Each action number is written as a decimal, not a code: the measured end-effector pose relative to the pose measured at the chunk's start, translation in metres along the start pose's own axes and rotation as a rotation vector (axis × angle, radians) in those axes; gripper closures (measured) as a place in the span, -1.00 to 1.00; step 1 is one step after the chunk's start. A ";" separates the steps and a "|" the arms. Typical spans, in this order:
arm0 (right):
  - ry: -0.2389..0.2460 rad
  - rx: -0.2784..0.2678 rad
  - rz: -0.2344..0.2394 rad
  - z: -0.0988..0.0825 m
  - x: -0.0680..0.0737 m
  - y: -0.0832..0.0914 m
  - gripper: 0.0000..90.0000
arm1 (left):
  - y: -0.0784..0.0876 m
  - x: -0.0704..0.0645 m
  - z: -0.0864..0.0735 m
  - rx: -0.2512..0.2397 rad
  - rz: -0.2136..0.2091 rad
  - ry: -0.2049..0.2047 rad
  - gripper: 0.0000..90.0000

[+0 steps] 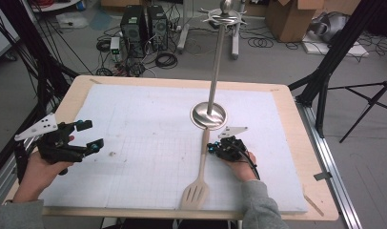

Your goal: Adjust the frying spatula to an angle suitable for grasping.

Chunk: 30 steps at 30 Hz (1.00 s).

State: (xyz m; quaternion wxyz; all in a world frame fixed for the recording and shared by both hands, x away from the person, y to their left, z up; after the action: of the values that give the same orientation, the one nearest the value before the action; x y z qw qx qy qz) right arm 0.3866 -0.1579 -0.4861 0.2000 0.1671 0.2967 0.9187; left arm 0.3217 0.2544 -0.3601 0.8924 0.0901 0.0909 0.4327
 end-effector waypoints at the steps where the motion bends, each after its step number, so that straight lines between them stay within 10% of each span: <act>1: -0.001 0.001 -0.001 0.001 0.000 -0.001 1.00 | 0.000 0.000 0.000 0.001 0.000 -0.001 -0.79; 15: 0.063 -0.058 0.092 0.015 0.036 0.007 1.00 | -0.002 0.000 0.002 -0.004 -0.006 -0.003 -0.79; 23: 0.154 0.042 0.198 0.011 0.074 -0.012 1.00 | -0.005 -0.001 0.002 -0.003 -0.011 -0.003 -0.79; 30: 0.157 0.121 0.214 0.003 0.077 -0.022 1.00 | -0.006 -0.001 0.002 0.001 -0.014 -0.004 -0.79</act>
State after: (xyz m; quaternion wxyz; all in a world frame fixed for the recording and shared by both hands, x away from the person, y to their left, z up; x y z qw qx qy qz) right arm 0.3273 -0.1036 -0.4829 0.0664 0.1370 0.3466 0.9256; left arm 0.3264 0.2498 -0.3600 0.8955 0.0909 0.0898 0.4262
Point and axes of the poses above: each handheld gripper's, and its own axes: y roughly backward along the jaws, z roughly out of its top, x roughly to its left, the point moved 6 cm from there along -y, roughly forward along the jaws, and after that the axes turned 13 degrees about z, right-handed, at the moved point
